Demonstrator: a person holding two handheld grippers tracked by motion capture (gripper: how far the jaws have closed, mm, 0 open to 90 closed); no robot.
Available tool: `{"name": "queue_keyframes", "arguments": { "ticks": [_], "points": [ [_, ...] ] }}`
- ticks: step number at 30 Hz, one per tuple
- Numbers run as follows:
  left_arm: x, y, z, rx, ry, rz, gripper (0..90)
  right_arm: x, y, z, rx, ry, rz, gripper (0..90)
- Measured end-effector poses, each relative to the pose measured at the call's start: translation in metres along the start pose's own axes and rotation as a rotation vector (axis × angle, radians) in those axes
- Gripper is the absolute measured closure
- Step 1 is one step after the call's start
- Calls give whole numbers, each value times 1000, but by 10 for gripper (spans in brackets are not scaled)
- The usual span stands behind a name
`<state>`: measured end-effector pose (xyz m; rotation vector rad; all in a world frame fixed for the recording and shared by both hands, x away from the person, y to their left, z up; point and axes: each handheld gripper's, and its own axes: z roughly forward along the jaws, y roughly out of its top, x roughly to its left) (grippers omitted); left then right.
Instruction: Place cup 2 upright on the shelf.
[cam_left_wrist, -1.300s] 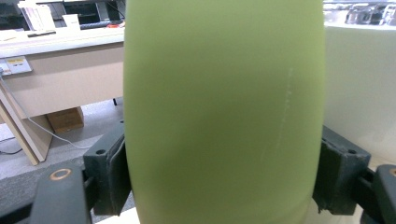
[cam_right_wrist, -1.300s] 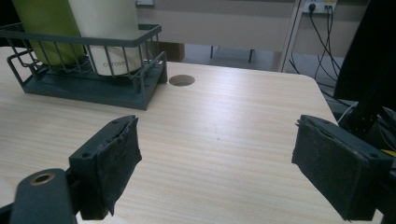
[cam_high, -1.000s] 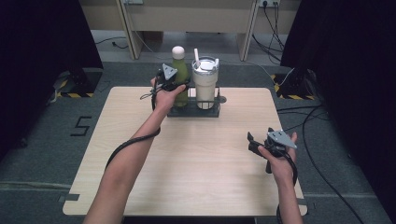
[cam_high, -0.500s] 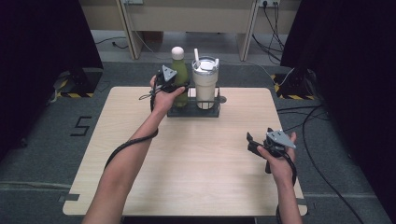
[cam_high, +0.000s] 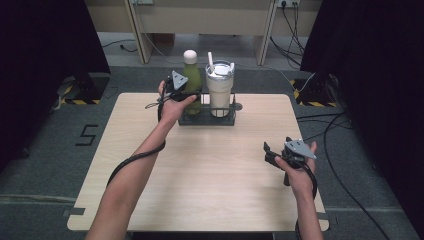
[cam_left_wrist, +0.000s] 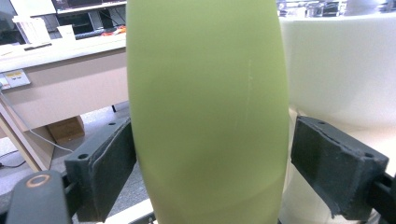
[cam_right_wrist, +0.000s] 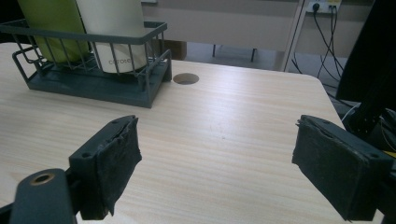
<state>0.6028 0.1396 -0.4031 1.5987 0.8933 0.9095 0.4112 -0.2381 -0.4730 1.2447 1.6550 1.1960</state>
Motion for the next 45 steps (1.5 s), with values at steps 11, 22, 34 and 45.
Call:
{"name": "queue_keyframes", "arguments": {
  "ticks": [11,22,34,45],
  "points": [
    [0,3,-15,-11,-19,31,144,2,0,1,3,4,-3,145],
    [2,1,-30,-11,-30,44,146,3,0,0,5,4,-9,145],
    [2,-2,-48,-10,-37,64,146,4,1,0,5,4,-12,145],
    [1,-5,-66,-10,-50,74,145,5,1,0,6,4,-13,145]
  ]
}}
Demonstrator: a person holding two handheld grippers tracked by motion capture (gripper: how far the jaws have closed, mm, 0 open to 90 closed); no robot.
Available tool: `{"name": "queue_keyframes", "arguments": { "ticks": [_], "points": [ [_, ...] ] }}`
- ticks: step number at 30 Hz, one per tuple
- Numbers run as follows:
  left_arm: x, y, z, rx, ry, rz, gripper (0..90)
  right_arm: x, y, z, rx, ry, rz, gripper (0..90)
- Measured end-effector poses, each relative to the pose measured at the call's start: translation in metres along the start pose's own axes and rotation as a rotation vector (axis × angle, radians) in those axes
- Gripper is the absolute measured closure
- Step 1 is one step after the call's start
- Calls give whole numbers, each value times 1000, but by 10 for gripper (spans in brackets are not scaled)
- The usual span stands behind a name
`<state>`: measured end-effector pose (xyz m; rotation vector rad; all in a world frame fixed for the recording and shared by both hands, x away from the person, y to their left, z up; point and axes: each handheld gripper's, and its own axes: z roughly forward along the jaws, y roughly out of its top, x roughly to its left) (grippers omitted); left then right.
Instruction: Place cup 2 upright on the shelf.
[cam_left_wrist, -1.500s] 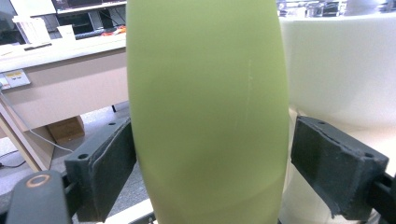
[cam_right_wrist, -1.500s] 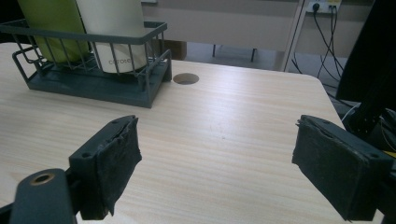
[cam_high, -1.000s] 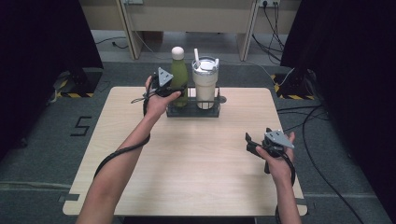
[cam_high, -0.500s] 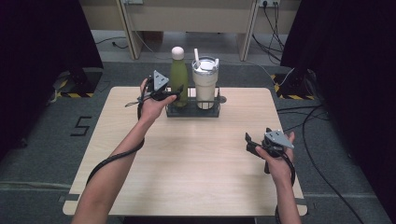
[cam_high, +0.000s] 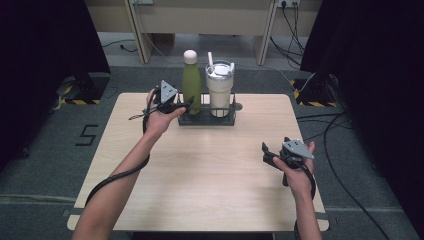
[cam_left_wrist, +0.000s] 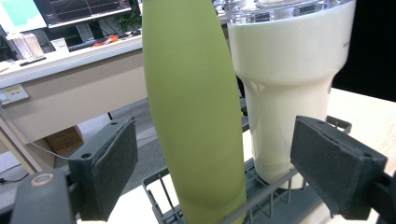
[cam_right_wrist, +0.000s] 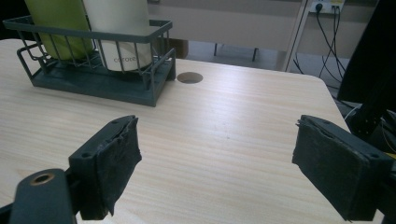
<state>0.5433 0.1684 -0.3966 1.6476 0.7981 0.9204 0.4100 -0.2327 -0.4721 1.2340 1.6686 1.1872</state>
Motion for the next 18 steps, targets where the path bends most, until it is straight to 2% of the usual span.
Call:
{"name": "queue_keyframes", "arguments": {
  "ticks": [18],
  "points": [
    [-7,-17,-34,5,-32,-11,144,0,1,-1,-2,-2,2,145]
  ]
}}
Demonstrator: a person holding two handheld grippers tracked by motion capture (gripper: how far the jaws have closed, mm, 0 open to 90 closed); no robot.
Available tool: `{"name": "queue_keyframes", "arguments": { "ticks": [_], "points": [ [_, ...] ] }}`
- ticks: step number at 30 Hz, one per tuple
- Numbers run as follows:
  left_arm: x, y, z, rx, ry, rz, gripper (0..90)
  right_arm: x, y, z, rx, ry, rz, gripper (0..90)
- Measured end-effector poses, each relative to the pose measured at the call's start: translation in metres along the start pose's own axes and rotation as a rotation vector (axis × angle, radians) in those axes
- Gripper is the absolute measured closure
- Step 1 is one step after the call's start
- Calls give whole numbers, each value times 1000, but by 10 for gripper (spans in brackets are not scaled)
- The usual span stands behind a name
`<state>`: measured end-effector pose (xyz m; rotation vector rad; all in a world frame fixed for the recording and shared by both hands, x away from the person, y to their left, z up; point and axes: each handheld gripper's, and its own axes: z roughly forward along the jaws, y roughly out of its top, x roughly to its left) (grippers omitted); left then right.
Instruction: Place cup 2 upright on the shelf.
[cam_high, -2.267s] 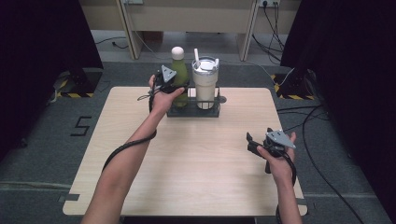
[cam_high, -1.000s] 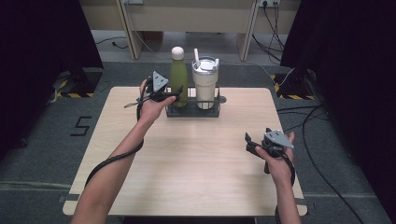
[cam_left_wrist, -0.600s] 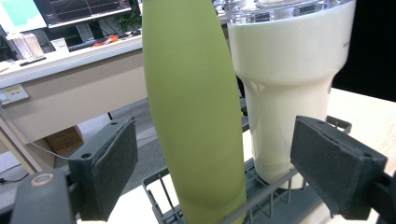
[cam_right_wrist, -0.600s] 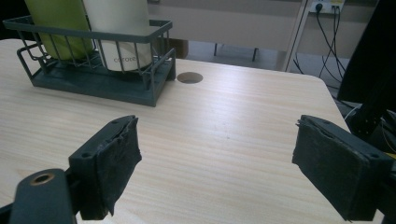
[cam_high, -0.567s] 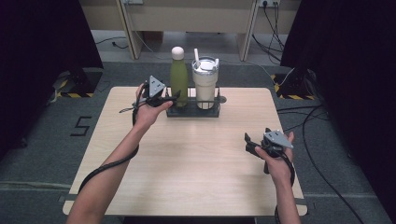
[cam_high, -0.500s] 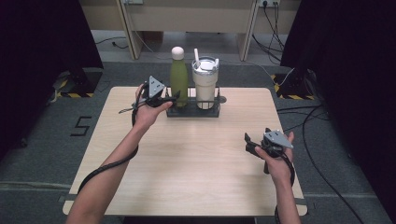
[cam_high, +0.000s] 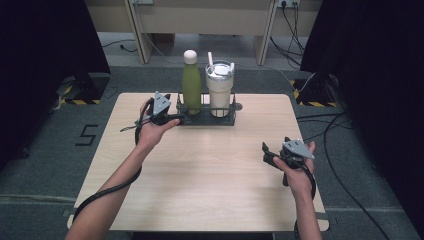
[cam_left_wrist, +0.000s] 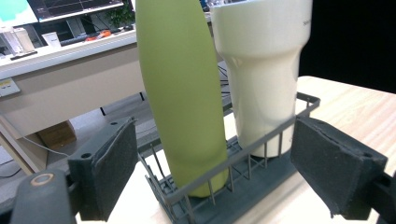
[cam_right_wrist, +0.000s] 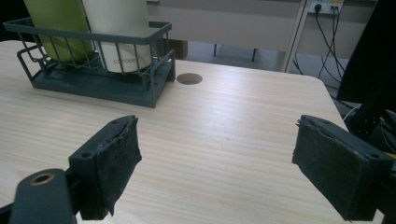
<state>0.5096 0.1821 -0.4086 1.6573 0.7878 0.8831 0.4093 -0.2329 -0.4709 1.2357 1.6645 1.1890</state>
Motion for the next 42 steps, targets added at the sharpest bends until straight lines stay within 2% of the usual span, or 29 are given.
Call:
{"name": "queue_keyframes", "arguments": {
  "ticks": [8,34,42],
  "points": [
    [-5,-15,-20,5,-23,-4,145,0,0,0,1,-2,1,145],
    [-14,-54,-76,12,-26,-23,146,2,0,0,3,1,3,145],
    [-15,-72,-100,15,-11,-34,145,2,1,0,3,1,2,145]
  ]
}}
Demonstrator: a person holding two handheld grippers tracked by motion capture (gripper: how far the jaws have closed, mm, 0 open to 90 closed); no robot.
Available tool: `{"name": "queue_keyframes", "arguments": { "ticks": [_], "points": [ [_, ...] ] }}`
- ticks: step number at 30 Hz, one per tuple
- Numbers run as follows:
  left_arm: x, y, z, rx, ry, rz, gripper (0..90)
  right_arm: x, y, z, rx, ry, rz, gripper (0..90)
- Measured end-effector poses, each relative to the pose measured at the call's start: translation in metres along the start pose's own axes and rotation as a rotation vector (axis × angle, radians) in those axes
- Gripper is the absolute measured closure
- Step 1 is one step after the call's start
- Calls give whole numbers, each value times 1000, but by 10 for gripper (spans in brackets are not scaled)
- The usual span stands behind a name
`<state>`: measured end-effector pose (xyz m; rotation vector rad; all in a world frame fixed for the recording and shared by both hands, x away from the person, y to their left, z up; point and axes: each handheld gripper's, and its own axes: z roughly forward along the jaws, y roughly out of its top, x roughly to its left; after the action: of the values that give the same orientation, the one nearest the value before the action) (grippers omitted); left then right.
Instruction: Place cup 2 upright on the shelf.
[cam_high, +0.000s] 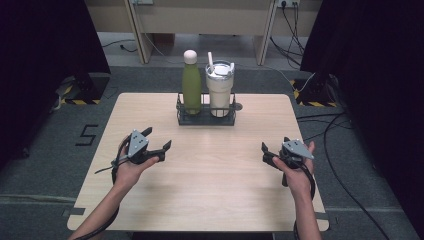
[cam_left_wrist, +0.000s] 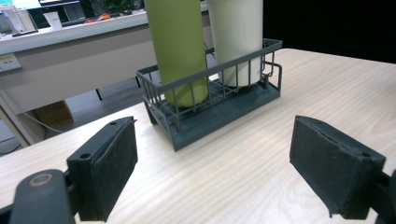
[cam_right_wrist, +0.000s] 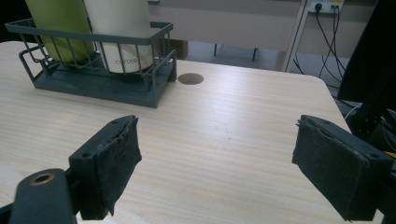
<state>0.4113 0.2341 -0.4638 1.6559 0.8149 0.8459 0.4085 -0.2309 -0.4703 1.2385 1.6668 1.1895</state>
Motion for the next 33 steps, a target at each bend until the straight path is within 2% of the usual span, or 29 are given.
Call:
{"name": "queue_keyframes", "arguments": {
  "ticks": [9,18,22,28,33],
  "points": [
    [-4,-22,-22,21,-9,1,145,1,0,0,2,0,-1,145],
    [-13,-49,-35,43,-12,-29,145,2,-1,1,4,-1,1,145],
    [-16,-54,-36,45,-14,-41,146,2,-2,2,5,3,0,145],
    [-21,-56,-36,44,-23,-29,146,3,-3,2,8,5,-3,145],
    [-19,-59,-37,49,-14,-33,146,4,-3,2,9,7,-4,145]
  ]
}}
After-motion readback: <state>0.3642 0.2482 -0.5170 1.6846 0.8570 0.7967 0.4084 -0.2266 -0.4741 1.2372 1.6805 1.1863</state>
